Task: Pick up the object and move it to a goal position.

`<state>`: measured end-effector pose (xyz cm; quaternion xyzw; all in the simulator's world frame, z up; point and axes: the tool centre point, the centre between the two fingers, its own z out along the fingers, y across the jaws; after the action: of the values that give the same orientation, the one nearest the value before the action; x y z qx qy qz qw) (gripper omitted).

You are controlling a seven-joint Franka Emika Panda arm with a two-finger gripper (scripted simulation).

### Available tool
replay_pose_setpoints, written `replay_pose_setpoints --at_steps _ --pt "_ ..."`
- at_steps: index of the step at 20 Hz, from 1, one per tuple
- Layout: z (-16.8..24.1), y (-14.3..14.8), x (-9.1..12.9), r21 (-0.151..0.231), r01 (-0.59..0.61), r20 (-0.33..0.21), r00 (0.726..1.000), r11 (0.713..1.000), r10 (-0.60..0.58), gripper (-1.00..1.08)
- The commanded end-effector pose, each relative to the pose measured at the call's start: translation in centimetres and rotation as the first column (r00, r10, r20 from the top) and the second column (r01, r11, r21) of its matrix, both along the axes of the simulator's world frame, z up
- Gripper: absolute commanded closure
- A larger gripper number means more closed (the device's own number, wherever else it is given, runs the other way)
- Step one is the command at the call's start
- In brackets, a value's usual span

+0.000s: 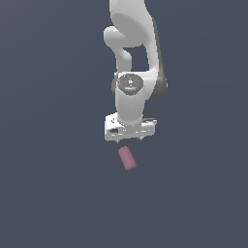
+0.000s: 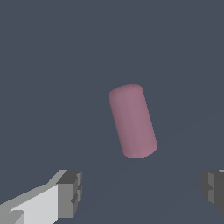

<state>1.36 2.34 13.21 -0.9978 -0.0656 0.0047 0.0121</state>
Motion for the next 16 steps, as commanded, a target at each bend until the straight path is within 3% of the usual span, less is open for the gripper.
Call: replay_pose_setpoints --at_steps 1,9,16 --pt "-1.2 -0.2 0.7 -0.006 -0.05 0.002 0.999 0.999 0.05 -0.92" --pt "-5.2 -0.6 2.6 -0.02 -0.206 0.009 0.979 0.978 0.206 -0.92" --pt "-6.6 -0.7 3.2 -0.024 -0.256 0.011 0.966 0.966 0.257 -0.92"
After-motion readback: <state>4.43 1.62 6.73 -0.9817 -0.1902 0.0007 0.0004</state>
